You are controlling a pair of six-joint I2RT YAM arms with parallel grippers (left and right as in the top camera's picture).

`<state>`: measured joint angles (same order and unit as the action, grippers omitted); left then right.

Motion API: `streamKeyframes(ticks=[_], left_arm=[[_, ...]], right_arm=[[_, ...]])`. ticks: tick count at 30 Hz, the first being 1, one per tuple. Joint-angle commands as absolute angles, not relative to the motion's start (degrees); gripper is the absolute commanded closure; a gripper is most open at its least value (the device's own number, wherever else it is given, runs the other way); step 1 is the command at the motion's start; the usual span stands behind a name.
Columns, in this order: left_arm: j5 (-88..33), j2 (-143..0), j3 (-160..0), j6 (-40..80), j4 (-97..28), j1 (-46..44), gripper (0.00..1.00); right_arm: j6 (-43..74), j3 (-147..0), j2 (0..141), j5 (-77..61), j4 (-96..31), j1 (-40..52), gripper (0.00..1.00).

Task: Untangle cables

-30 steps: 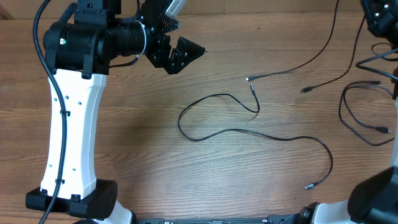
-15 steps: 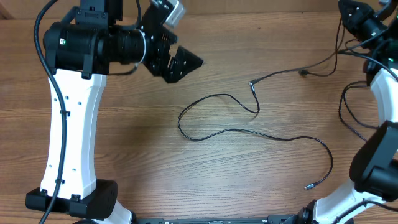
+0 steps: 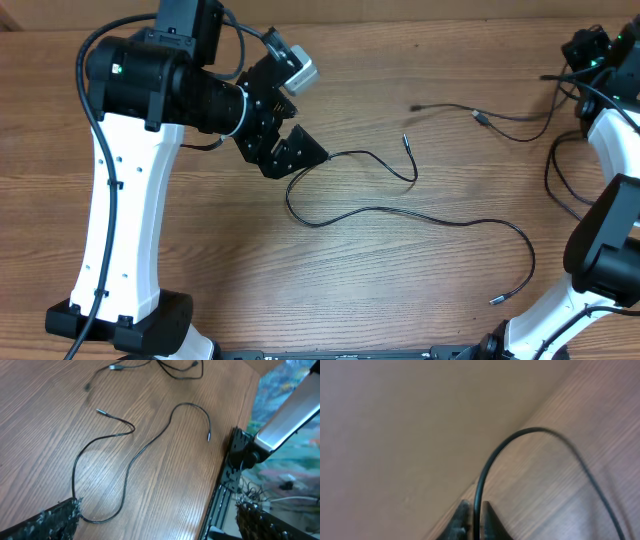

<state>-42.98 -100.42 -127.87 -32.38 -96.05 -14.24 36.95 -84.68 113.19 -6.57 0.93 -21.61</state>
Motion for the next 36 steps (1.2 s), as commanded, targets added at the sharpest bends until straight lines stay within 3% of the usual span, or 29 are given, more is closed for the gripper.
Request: streamKeyframes(ticks=[1, 2, 12, 21, 27, 33, 36], left_arm=[[-43.03, -100.51, -128.31, -36.12, -95.94, -15.31, 0.00], [-43.05, -100.51, -128.29, -36.12, -95.70, -15.44, 0.00], [-43.03, -100.51, -128.29, -36.07, -95.18, -16.16, 0.00], [-43.03, -100.51, -128.29, -36.05, -95.04, -16.16, 0.00], [-42.28, -100.97, -128.29, -33.67, -92.55, -16.16, 0.00], [-34.20, -102.15, -128.29, -27.42, -91.72, -16.10, 0.00], [-25.85, -102.98, -128.29, -18.68, -89.43, -16.03, 0.00]], right_arm=[[36.86, -85.14, 113.86, -3.07, -0.10, -22.98, 0.09], [36.88, -85.14, 113.86, -3.09, -0.64, -23.27, 0.00], [36.88, -85.14, 113.58, -19.84, -3.31, -29.78, 0.00], [32.91, -85.14, 109.93, -48.86, -3.40, -35.86, 0.00], [24.58, -85.14, 109.93, -65.93, -9.37, -31.77, 0.00], [8.84, -85.14, 109.93, -67.16, -26.41, -23.57, 0.00], [0.69, -85.14, 109.93, -66.67, -34.52, -17.85, 0.00]])
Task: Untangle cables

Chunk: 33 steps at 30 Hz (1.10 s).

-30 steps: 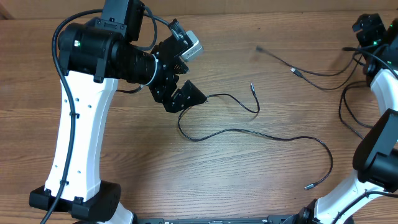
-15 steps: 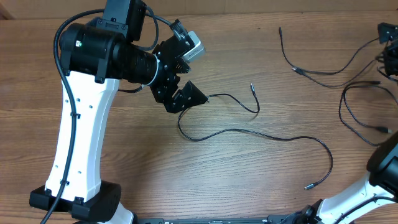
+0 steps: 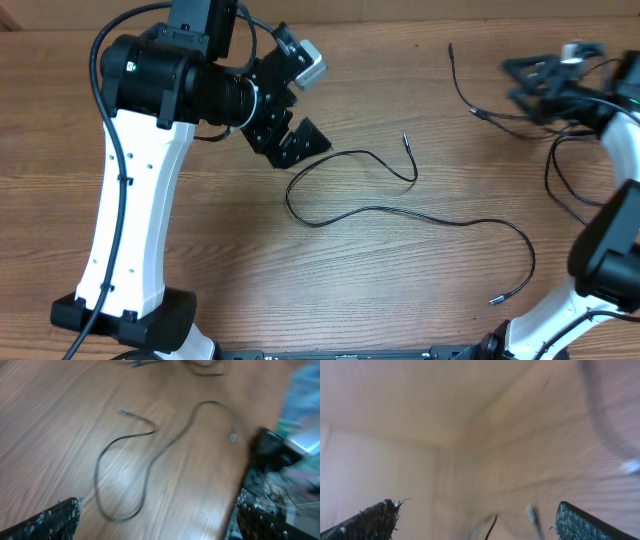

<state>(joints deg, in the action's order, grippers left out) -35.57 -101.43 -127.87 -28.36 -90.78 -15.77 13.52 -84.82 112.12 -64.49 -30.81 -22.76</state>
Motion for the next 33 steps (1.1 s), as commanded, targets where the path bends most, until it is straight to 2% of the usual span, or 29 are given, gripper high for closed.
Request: streamKeyframes(ticks=[1, 6, 18, 23, 27, 33], left_arm=[[-23.09, -103.24, -128.29, -15.90, -88.77, -16.03, 0.00], [-11.05, -104.68, -128.29, -3.55, -86.17, -14.63, 0.00], [-8.86, -106.10, -128.29, -2.11, -83.02, -6.44, 0.00], [-8.78, -106.80, -128.29, -2.13, -82.52, -4.97, 0.00], [-8.84, -107.15, -128.29, -2.09, -82.54, -5.15, 0.00], [-8.91, -107.24, -128.29, -2.13, -82.48, -5.26, 0.00]], right_arm=[[-0.73, -85.14, 109.93, -66.22, -36.01, -16.40, 0.00], [-6.61, -85.14, 109.93, -58.89, -44.77, -5.61, 0.00], [-10.94, -85.12, 110.13, -41.80, -56.14, 16.93, 0.00], [-10.09, -84.31, 110.28, -37.89, -55.77, 23.29, 0.00], [-3.29, -81.38, 110.37, -33.06, -52.12, 26.70, 0.00], [1.76, -77.58, 110.39, -33.08, -46.87, 29.06, 0.00]])
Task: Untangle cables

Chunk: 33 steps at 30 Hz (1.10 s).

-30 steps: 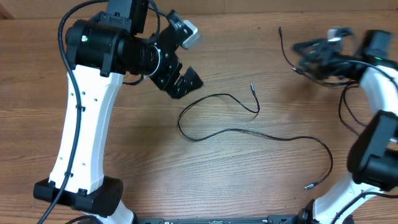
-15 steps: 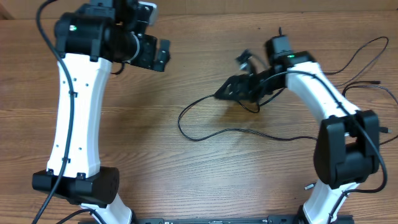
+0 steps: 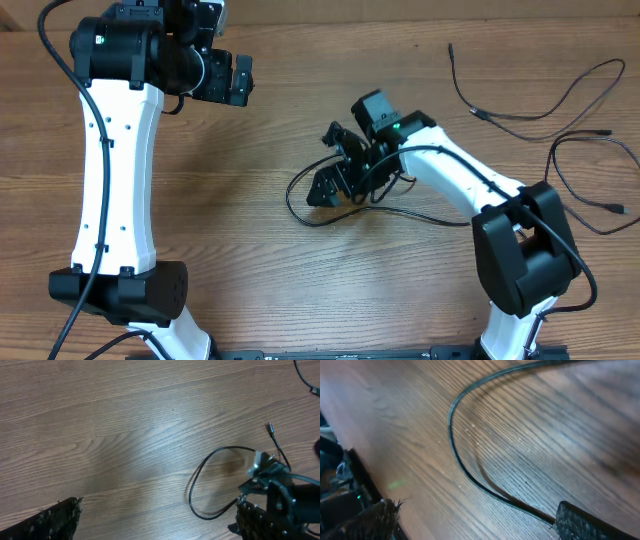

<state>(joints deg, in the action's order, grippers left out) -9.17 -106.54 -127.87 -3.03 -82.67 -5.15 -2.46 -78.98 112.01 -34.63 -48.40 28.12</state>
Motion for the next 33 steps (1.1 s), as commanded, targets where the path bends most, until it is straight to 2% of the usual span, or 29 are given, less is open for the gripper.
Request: streamKeyframes(ticks=[1, 13, 25, 31, 33], left_arm=[[-8.93, -107.24, -128.29, -2.13, -82.48, -5.26, 0.00], [-8.93, -107.24, -128.29, -2.13, -82.48, -5.28, 0.00], [-8.93, -107.24, -128.29, -2.13, -82.48, -5.26, 0.00], [-8.93, -107.24, -128.29, -2.13, -82.48, -5.28, 0.00], [-8.93, -107.24, -128.29, -2.13, -82.48, -5.28, 0.00]], right_arm=[[2.04, -77.01, 110.39, -33.10, -46.02, 29.45, 0.00], [5.02, -71.59, 110.87, -33.04, -33.76, 37.26, 0.00], [10.87, -71.50, 116.92, -32.03, -28.32, 39.33, 0.00], [14.68, -71.50, 119.44, -32.21, -27.11, 39.38, 0.18], [15.03, -71.50, 119.44, -32.21, -26.72, 39.46, 0.28]])
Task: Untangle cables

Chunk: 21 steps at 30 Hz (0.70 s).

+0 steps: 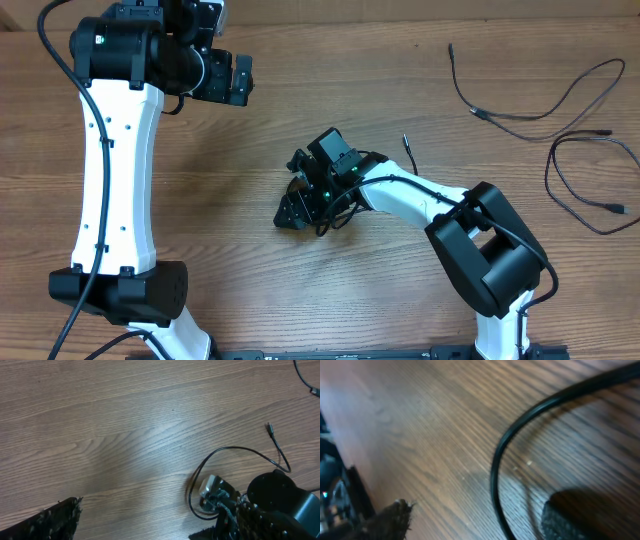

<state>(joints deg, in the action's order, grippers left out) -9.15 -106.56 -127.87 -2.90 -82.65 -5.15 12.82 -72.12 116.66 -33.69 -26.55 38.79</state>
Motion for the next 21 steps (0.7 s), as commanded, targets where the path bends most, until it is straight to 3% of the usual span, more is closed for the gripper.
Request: streamKeyframes(ticks=[1, 9, 10, 12, 15, 21], left_arm=[[-8.93, -107.24, -128.29, -2.13, -82.48, -5.28, 0.00], [-8.93, -107.24, -128.29, -2.13, -82.48, -5.28, 0.00], [-8.93, -107.24, -128.29, -2.13, -82.48, -5.28, 0.00], [-8.93, -107.24, -128.29, -2.13, -82.48, -5.28, 0.00], [-8.93, -107.24, -128.29, -2.13, -82.48, -5.28, 0.00], [-8.93, -107.24, -128.29, -2.13, -82.48, -5.28, 0.00]], right_arm=[[15.05, -71.50, 119.44, -32.25, -26.61, 39.48, 0.32], [15.22, -71.50, 119.44, -32.23, -25.06, 41.87, 0.46], [15.86, -71.53, 119.44, -32.23, -24.77, 42.30, 0.53], [18.35, -71.61, 119.44, -32.49, -24.49, 42.96, 0.79], [18.46, -72.07, 119.26, -35.66, -24.73, 42.98, 0.94], [18.00, -76.44, 115.28, -36.93, -34.20, 39.92, 0.96]])
